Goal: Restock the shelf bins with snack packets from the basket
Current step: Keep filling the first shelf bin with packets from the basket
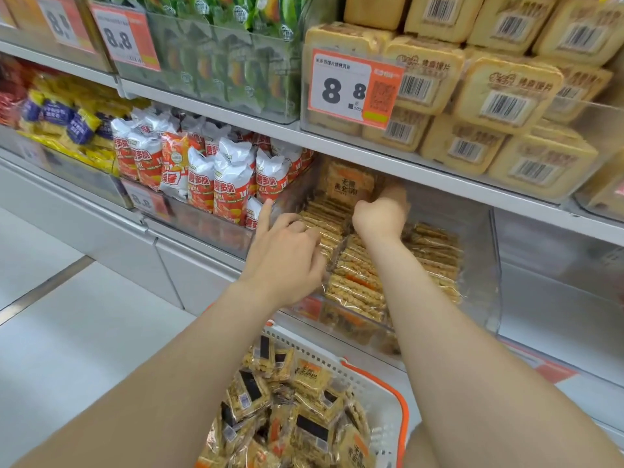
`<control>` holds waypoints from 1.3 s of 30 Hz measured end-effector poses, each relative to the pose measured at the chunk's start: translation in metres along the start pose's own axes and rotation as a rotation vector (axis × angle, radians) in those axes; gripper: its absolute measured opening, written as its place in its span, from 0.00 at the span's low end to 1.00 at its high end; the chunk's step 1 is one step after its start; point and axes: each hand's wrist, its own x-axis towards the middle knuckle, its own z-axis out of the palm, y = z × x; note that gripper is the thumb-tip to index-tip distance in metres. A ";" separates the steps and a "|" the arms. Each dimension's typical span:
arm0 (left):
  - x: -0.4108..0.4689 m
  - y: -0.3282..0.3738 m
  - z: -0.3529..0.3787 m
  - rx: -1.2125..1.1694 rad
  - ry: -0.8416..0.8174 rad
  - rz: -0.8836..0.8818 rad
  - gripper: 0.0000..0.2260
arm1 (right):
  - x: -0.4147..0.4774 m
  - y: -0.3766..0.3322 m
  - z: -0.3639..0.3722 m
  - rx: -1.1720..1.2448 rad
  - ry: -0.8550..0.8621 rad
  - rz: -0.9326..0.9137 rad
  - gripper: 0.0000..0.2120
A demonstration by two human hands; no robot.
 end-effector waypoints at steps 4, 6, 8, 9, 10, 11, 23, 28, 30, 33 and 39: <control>0.002 0.002 0.003 0.037 -0.039 -0.015 0.18 | -0.001 0.006 0.020 -0.146 0.018 -0.118 0.26; 0.002 0.004 0.003 0.052 -0.050 -0.017 0.13 | -0.003 0.011 0.029 -0.124 0.099 -0.166 0.29; 0.002 0.005 0.004 0.076 -0.063 -0.019 0.12 | -0.001 0.014 0.036 -0.051 0.206 -0.250 0.19; 0.003 0.005 0.005 0.095 -0.065 -0.019 0.13 | 0.001 0.015 0.038 -0.023 0.239 -0.295 0.15; 0.003 0.005 0.005 0.113 -0.067 -0.020 0.14 | 0.002 0.016 0.039 -0.022 0.242 -0.322 0.14; 0.003 0.005 0.006 0.124 -0.069 -0.022 0.16 | 0.003 0.016 0.040 -0.041 0.228 -0.334 0.15; 0.002 0.006 0.003 0.141 -0.137 0.003 0.22 | 0.002 0.019 0.026 -0.144 -0.058 -0.374 0.26; 0.001 0.004 -0.001 0.084 -0.109 0.023 0.14 | -0.004 0.015 0.018 -0.258 -0.192 -0.357 0.30; 0.001 -0.002 -0.005 0.065 -0.077 0.051 0.13 | -0.011 0.011 0.016 -0.393 -0.197 -0.306 0.30; -0.004 -0.010 -0.017 -0.002 0.067 0.062 0.13 | -0.033 0.002 0.008 -0.519 -0.155 -0.397 0.27; -0.018 -0.035 -0.035 -0.397 0.324 -0.411 0.15 | -0.093 -0.014 -0.007 -0.398 -0.304 -0.782 0.17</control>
